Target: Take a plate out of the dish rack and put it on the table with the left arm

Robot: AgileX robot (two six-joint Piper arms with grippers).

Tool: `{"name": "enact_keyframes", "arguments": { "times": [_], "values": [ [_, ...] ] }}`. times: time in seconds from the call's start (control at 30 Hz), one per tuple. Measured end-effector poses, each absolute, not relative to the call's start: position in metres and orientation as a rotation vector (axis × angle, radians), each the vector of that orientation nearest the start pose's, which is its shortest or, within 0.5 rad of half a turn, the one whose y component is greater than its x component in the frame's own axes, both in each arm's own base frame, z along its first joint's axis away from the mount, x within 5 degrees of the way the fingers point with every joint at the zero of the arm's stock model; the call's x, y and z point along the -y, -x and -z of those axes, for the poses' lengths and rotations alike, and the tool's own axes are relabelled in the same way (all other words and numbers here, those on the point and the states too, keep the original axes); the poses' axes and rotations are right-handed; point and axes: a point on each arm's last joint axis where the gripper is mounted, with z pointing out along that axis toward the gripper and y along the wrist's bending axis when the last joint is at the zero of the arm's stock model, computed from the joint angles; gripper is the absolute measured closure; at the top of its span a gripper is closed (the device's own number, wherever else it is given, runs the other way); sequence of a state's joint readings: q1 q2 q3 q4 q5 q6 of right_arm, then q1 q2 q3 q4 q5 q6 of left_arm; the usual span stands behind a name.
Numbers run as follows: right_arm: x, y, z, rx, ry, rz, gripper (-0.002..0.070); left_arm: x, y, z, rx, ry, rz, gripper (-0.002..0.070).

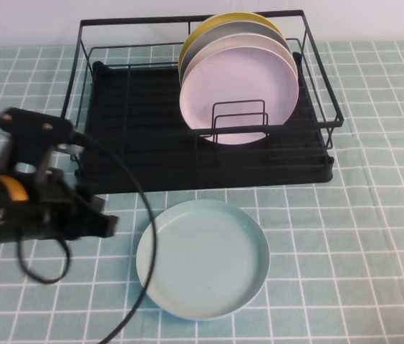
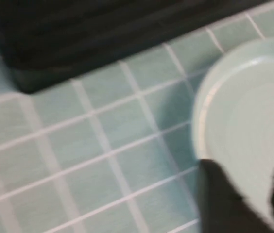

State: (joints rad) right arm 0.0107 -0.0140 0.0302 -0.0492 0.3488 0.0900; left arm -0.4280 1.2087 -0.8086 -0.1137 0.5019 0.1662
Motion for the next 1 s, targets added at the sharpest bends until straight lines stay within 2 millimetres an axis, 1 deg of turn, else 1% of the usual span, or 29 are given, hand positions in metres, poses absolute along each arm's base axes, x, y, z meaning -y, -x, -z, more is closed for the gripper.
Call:
{"name": "enact_keyframes", "arguments": {
  "times": [0.03,0.07,0.17,0.23,0.37,0.47,0.57,0.67,0.77,0.87,1.0],
  "values": [
    [0.001,-0.053,-0.172,-1.848,-0.042,-0.022,0.0694,0.100,-0.214,-0.286,-2.292,-0.606,0.203,0.0559],
    [0.001,-0.053,-0.172,-1.848,-0.042,-0.022,0.0694,0.095,-0.207,-0.293,-2.269,-0.601,0.178,0.0599],
    [0.001,-0.053,-0.172,-1.848,-0.042,-0.022,0.0694,0.084,-0.187,-0.302,-2.202,-0.578,0.155,0.0654],
    [0.001,-0.053,-0.172,-1.848,-0.042,-0.022,0.0694,0.077,-0.173,-0.299,-2.186,-0.557,0.160,0.0666],
    [0.001,-0.053,-0.172,-1.848,-0.042,-0.022,0.0694,0.064,-0.146,-0.286,-2.184,-0.528,0.174,0.0675],
    [0.001,-0.053,-0.172,-1.848,-0.042,-0.022,0.0694,0.057,-0.132,-0.276,-2.223,-0.537,0.154,0.0676],
    [0.001,-0.053,-0.172,-1.848,-0.042,-0.022,0.0694,0.053,-0.124,-0.275,-2.238,-0.515,0.157,0.0676],
    [0.001,-0.053,-0.172,-1.848,-0.042,-0.022,0.0694,0.049,-0.119,-0.279,-2.240,-0.379,0.199,0.0676],
    [0.001,-0.053,-0.172,-1.848,-0.042,-0.022,0.0694,0.042,-0.113,-0.284,-2.217,-0.291,0.200,0.0676],
    [0.001,-0.053,-0.172,-1.848,-0.042,-0.022,0.0694,0.038,-0.107,-0.286,-2.145,-0.282,0.198,0.0676],
    [0.001,-0.053,-0.172,-1.848,-0.043,-0.023,0.0694,0.034,-0.100,-0.271,-2.002,-0.331,0.168,0.0677]
  ]
}}
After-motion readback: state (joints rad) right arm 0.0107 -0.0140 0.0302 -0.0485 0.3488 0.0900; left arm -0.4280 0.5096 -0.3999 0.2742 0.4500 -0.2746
